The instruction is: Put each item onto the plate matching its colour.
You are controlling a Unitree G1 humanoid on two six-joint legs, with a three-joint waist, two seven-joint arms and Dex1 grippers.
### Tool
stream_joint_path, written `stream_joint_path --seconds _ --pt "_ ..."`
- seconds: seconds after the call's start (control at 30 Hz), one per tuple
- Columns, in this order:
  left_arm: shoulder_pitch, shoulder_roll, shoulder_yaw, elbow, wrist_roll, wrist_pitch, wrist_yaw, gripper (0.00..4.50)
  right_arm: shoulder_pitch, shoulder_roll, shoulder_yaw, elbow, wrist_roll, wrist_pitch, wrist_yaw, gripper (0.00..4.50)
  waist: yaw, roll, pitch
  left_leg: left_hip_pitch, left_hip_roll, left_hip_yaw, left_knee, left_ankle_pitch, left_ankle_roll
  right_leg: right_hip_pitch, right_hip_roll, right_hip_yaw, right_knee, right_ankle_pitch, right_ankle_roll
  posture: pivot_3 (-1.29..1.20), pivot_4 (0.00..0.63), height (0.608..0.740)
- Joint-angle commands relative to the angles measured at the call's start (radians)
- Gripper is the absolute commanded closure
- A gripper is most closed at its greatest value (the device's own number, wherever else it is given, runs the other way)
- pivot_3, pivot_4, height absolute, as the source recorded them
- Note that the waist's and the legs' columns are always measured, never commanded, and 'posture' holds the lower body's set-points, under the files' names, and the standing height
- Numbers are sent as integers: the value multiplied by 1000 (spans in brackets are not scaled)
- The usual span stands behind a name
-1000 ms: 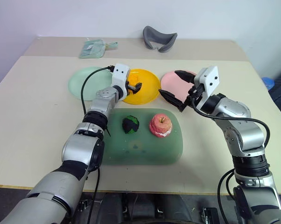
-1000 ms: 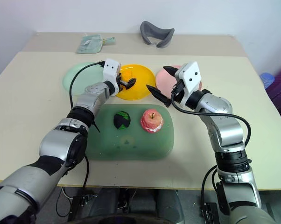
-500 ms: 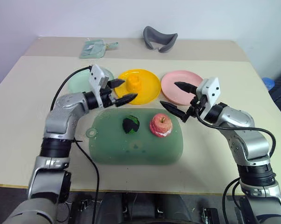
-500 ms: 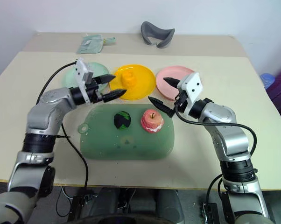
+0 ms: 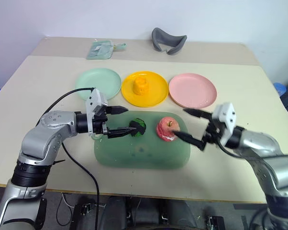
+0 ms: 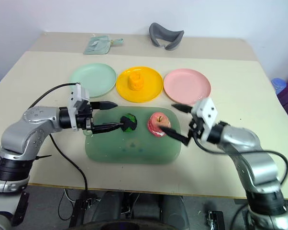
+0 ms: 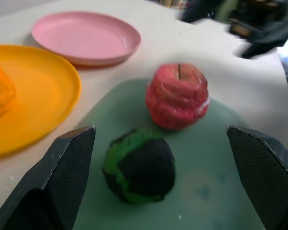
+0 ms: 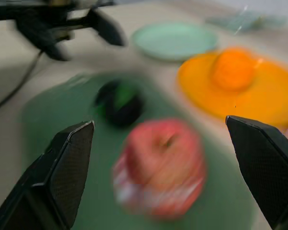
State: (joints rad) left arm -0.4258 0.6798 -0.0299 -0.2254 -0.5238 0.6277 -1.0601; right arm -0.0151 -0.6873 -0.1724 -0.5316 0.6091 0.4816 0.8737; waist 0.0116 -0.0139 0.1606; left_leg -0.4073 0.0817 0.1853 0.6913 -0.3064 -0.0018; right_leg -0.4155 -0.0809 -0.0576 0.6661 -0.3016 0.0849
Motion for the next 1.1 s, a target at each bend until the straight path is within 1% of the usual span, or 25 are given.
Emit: stream_joint_path --seconds 0.03,0.13,0.3,0.43,0.47,0.5,0.6,0.63,0.8,0.93,1.03,1.1 --pt "-3 4 -24 -25 25 -30 6 21 55 -26 -87 -124 80 -15 25 0 -2 0 0 0 0 0 0 0 0 0 0 0 0 0 0 0 150 740" --pt "-9 -3 -43 -13 49 -39 17 21 83 -38 -107 -150 85 -27 24 0 -1 0 0 1 1 0 0 0 0 1 1 0 0 0 0 0 150 740" --pt "-16 -9 -109 52 158 -122 33 21 76 -43 -98 -156 52 -51 2 0 2 0 0 1 0 -1 1 0 1 2 1 0 0 0 0 0 150 740" --pt "-22 -41 -120 92 182 -154 50 21 64 -44 -79 -157 31 -66 -16 0 2 0 0 1 0 -1 2 -1 1 2 1 0 0 0 0 0 150 740" --pt "-24 -49 -120 100 187 -159 54 528 62 -44 -75 -156 25 -69 -19 0 2 0 0 1 0 -1 2 -1 1 2 1 0 0 0 0 0 150 740" --pt "-25 -54 -121 105 191 -164 54 867 60 -45 -71 -155 20 -73 -19 0 2 0 0 1 0 -1 2 -1 1 2 1 0 0 0 0 0 150 740" --pt "-28 -71 -121 111 198 -167 63 2419 53 -44 -63 -150 12 -81 -20 0 1 0 0 1 0 -1 2 -1 1 2 1 0 0 0 0 0 150 740" --pt "-28 -76 -122 111 200 -167 68 2833 47 -43 -61 -148 11 -82 -22 0 2 0 0 1 0 -1 2 -1 1 2 1 0 0 0 0 0 150 740" --pt "-44 -130 -67 106 166 -115 148 2833 -29 -24 -27 -109 -14 -84 -58 0 1 0 0 1 0 -1 3 -1 2 3 0 0 0 0 0 0 150 740" --pt "-83 -177 0 134 162 -76 261 2833 -174 30 53 -34 -69 -70 -136 0 0 0 0 1 1 -1 4 -1 2 3 1 -1 1 0 0 0 150 740" --pt "-130 -228 62 170 169 -69 378 2833 -296 96 131 27 -116 -67 -185 0 -1 0 0 1 1 -1 4 -1 2 3 1 -1 1 0 0 0 150 740" --pt "-159 -250 95 205 185 -75 449 2833 -352 135 168 64 -144 -71 -209 0 0 0 0 1 1 -1 5 -1 2 3 1 -1 1 0 0 0 150 740"
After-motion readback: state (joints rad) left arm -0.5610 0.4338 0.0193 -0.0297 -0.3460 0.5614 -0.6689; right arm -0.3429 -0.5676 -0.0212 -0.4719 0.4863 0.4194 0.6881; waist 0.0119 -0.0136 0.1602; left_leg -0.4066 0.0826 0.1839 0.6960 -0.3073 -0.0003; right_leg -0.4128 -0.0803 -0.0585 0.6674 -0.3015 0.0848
